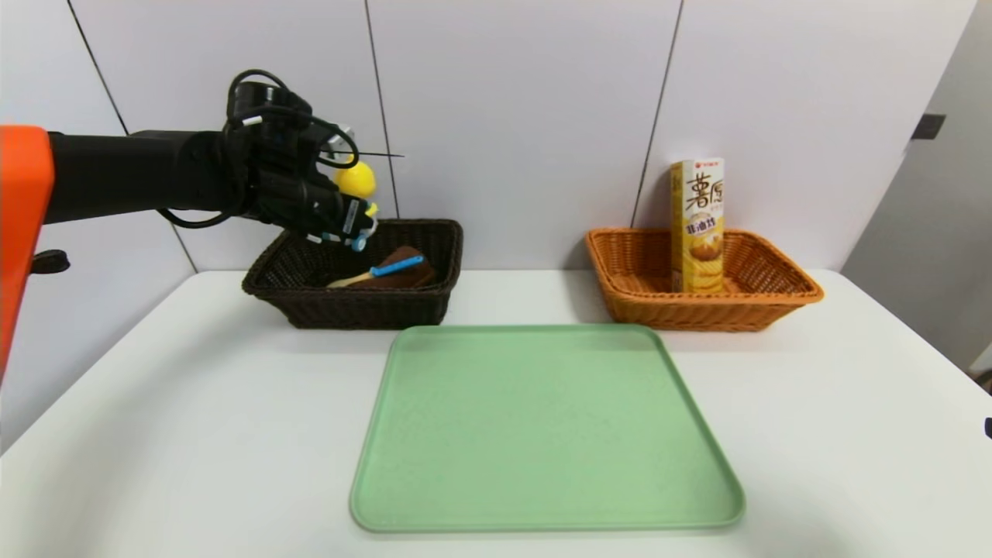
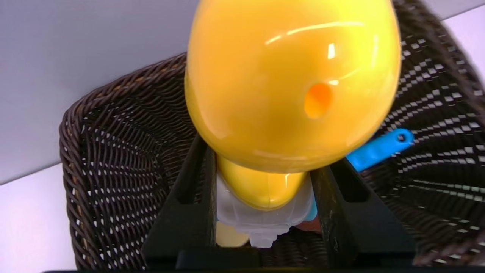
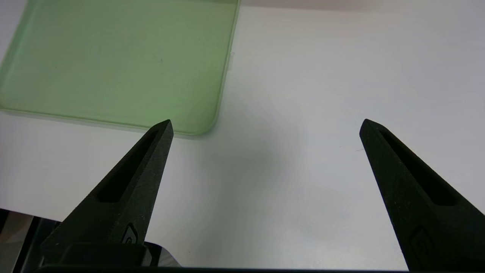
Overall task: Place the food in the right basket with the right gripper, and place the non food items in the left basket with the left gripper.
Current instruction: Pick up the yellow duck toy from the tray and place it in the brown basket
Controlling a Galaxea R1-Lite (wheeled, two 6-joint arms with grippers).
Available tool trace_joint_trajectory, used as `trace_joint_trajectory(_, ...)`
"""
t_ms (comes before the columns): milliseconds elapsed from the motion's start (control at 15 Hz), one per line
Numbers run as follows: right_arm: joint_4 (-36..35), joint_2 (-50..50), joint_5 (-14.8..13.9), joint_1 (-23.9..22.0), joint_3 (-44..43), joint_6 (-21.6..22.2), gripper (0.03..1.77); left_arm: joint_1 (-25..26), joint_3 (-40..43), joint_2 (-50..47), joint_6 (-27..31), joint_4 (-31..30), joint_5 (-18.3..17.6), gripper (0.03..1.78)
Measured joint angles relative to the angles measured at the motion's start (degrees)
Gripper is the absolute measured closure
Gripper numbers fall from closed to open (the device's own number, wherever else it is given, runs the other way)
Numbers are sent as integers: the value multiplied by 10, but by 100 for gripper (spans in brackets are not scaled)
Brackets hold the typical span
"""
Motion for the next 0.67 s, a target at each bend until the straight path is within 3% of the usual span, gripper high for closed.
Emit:
trace_joint_trajectory(267, 0, -4, -1, 0, 0, 1, 10, 18, -5, 26, 12, -1, -1, 108)
trace_joint_trajectory(667, 0, -10, -3, 0, 0, 1, 10, 27, -4, 46, 8, 0, 2, 58)
